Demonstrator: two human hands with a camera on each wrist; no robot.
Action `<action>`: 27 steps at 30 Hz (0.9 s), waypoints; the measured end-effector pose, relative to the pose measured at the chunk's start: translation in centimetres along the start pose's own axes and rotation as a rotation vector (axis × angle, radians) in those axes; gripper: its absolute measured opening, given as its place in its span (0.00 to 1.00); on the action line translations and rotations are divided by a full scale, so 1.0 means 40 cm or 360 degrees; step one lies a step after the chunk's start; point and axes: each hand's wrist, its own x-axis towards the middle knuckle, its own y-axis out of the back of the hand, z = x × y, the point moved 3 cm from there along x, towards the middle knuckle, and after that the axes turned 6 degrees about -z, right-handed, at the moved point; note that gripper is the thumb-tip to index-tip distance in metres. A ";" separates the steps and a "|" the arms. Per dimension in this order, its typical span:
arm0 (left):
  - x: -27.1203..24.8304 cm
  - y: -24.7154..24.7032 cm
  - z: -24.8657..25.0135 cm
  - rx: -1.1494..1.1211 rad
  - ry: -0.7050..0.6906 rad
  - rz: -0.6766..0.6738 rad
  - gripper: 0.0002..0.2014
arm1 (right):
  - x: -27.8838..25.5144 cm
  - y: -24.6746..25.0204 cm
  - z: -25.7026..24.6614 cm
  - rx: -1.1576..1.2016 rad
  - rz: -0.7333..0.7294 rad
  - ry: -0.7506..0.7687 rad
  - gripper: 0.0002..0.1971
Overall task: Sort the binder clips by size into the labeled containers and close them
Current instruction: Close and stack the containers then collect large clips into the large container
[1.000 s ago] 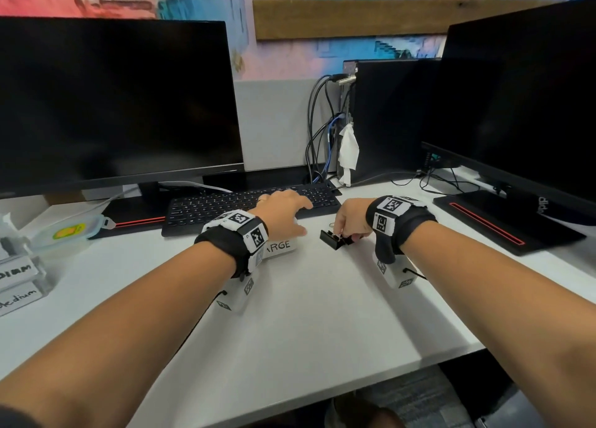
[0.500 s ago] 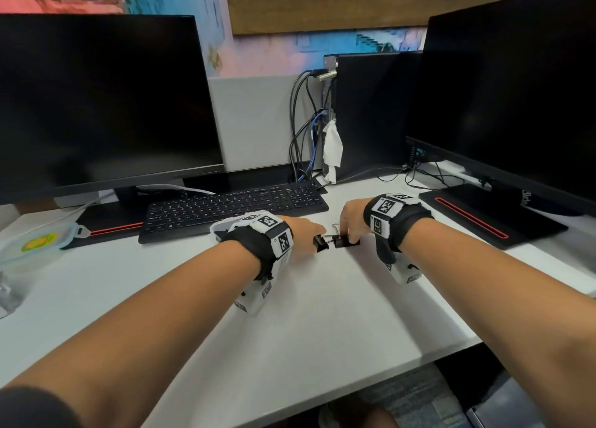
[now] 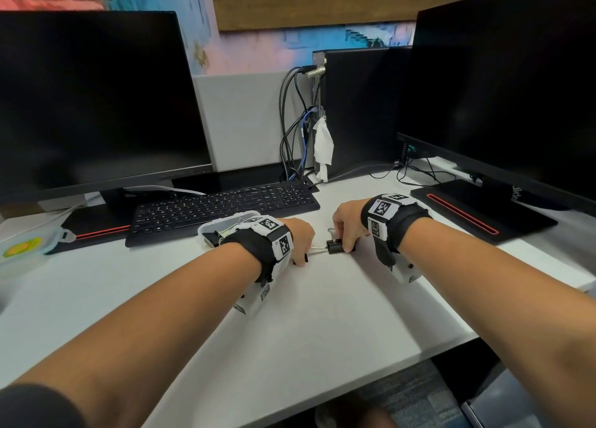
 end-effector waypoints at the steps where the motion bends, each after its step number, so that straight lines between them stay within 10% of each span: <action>1: -0.001 0.000 -0.001 -0.0025 -0.0001 0.0025 0.20 | -0.002 0.002 0.002 0.0023 0.0014 -0.0003 0.18; 17: -0.160 0.032 -0.249 -0.0483 0.0356 0.0494 0.23 | -0.073 0.105 -0.109 0.0385 0.0354 0.0166 0.09; 27: -0.179 -0.097 -0.355 -0.0724 0.0384 0.0413 0.22 | -0.061 0.135 -0.260 0.0549 0.0451 0.0461 0.07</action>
